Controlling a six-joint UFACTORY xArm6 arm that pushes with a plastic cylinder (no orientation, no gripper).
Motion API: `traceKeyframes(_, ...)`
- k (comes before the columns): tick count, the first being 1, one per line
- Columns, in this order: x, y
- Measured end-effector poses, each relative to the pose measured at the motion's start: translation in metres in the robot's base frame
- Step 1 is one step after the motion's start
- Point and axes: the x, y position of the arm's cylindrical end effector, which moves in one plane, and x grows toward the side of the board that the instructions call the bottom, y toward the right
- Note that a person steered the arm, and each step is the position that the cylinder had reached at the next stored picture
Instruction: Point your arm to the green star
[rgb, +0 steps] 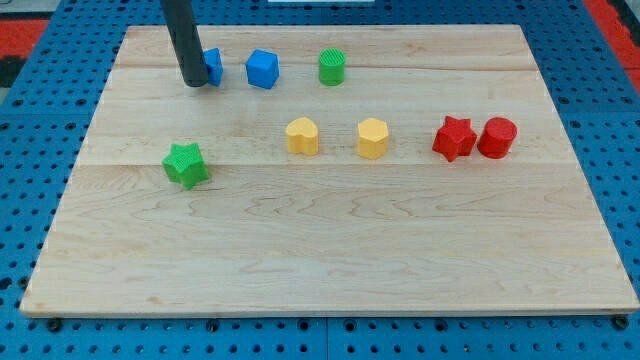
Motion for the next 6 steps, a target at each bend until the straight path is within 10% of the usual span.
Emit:
traceKeyframes(2, 0.179, 0.038)
traceKeyframes(4, 0.256, 0.028)
traceKeyframes(6, 0.207, -0.053)
